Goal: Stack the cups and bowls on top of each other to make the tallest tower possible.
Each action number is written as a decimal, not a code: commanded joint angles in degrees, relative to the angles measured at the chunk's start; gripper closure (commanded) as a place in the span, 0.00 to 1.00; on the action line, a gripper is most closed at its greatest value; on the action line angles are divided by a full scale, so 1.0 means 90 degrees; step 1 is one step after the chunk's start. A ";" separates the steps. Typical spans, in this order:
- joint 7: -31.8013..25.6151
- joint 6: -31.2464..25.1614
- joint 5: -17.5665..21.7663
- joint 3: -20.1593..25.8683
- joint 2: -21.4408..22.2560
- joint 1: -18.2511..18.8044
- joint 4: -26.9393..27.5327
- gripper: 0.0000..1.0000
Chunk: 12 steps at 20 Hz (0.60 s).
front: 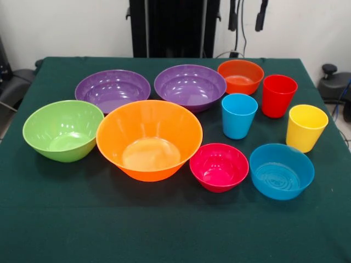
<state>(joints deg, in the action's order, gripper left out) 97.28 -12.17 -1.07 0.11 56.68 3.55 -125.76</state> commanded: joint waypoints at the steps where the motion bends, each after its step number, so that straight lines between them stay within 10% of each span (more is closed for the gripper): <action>1: 0.1057 0.0266 0.0028 0.0426 -0.0508 0.0057 -0.0420 0.00; 12: 0.1235 -0.0072 -0.0049 0.0170 -0.0268 0.0061 -0.0453 0.00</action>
<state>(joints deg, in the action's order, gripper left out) 98.59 -11.84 -1.08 0.11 55.20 4.54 -126.31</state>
